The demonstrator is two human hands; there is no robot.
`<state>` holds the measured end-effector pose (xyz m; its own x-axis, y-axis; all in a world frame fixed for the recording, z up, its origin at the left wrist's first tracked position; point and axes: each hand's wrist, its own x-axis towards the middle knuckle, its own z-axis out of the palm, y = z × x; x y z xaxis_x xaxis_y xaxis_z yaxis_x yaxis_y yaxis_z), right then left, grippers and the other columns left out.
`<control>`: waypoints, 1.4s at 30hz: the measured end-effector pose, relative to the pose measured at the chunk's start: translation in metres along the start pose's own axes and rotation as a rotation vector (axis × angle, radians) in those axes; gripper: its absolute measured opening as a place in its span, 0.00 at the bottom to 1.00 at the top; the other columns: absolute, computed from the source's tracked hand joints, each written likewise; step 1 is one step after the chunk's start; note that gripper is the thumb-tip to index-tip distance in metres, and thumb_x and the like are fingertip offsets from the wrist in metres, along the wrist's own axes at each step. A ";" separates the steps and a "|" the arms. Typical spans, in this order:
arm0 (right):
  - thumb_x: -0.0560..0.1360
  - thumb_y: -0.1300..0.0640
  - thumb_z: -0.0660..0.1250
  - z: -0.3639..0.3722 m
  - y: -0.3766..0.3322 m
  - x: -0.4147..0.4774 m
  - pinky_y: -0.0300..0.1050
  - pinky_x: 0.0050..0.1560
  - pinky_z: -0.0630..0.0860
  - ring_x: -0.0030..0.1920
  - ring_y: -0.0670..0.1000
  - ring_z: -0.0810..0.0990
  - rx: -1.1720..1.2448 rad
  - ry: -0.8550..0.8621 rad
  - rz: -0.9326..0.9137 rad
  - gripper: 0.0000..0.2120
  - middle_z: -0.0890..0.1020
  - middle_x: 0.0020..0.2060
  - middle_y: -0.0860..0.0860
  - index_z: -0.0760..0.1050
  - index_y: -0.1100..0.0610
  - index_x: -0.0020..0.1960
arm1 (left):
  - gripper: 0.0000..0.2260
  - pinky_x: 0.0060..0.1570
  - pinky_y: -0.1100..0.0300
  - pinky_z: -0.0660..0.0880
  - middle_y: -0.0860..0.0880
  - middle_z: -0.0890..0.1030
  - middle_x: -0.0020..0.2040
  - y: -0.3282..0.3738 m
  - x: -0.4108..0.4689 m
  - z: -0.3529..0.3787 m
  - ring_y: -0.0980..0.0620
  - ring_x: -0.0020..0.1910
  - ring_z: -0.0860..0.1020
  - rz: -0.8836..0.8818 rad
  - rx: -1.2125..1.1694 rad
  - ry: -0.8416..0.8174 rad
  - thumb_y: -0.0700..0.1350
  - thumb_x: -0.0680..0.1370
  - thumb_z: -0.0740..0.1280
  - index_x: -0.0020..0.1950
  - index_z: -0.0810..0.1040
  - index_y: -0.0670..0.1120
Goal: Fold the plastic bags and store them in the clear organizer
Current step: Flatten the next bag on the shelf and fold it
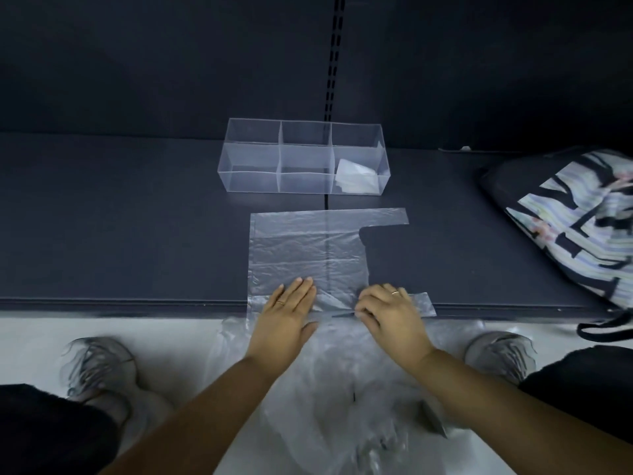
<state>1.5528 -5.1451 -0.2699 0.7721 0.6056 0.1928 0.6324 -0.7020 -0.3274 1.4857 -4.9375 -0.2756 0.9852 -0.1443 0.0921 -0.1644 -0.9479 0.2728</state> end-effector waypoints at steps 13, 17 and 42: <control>0.71 0.66 0.72 -0.077 0.073 0.048 0.37 0.42 0.74 0.37 0.45 0.79 0.591 -0.400 0.533 0.06 0.82 0.35 0.49 0.80 0.56 0.40 | 0.02 0.46 0.73 0.72 0.59 0.84 0.42 -0.079 0.016 -0.069 0.65 0.42 0.80 -0.669 -0.940 -0.238 0.47 0.74 0.72 0.44 0.84 0.52; 0.72 0.68 0.71 -0.081 0.090 0.068 0.30 0.37 0.73 0.35 0.46 0.78 0.731 -0.286 0.646 0.05 0.81 0.35 0.52 0.79 0.61 0.46 | 0.04 0.56 0.58 0.75 0.51 0.85 0.46 -0.100 0.029 -0.073 0.54 0.48 0.82 -0.856 -1.129 -0.095 0.44 0.74 0.72 0.48 0.83 0.46; 0.72 0.63 0.69 -0.003 0.113 0.151 0.40 0.43 0.71 0.42 0.50 0.78 0.472 0.129 0.838 0.06 0.77 0.35 0.46 0.79 0.60 0.50 | 0.09 0.45 0.49 0.71 0.40 0.76 0.52 -0.097 0.079 -0.023 0.40 0.49 0.75 -0.670 -0.109 0.438 0.44 0.75 0.71 0.50 0.77 0.41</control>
<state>1.7411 -5.1345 -0.2756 0.9795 -0.0883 -0.1810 -0.1945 -0.6473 -0.7370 1.5784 -4.8507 -0.2726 0.7715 0.5904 0.2370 0.4281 -0.7573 0.4932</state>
